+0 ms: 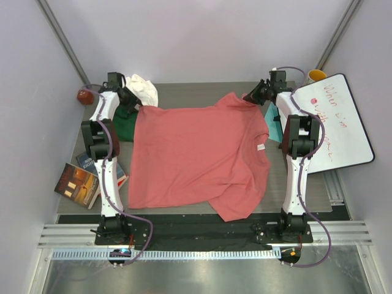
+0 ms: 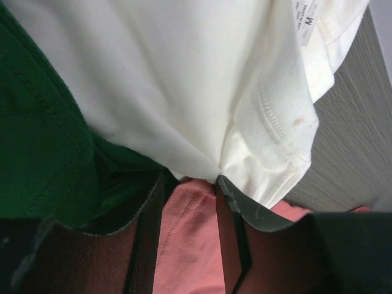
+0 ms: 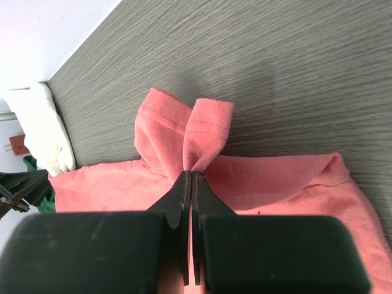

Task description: Fold and stack the t-shirts

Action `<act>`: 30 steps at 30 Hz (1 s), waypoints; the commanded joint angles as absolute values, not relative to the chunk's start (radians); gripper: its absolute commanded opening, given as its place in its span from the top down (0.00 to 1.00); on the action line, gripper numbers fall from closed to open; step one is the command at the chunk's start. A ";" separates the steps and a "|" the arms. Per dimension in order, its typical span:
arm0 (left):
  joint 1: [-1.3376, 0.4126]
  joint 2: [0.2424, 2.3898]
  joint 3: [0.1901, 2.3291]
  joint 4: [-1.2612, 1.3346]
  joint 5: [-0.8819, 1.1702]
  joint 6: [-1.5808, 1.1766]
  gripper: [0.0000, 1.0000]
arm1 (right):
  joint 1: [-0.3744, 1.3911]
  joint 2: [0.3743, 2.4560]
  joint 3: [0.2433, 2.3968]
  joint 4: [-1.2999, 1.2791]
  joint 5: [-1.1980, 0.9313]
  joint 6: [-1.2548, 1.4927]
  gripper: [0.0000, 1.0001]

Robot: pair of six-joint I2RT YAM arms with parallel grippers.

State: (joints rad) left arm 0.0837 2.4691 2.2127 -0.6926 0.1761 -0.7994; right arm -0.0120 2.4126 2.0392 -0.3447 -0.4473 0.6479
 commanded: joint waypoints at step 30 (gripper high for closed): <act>0.097 2.373 2.218 -0.646 0.199 -0.790 1.00 | -0.006 2.359 2.129 -0.345 -0.443 0.592 0.99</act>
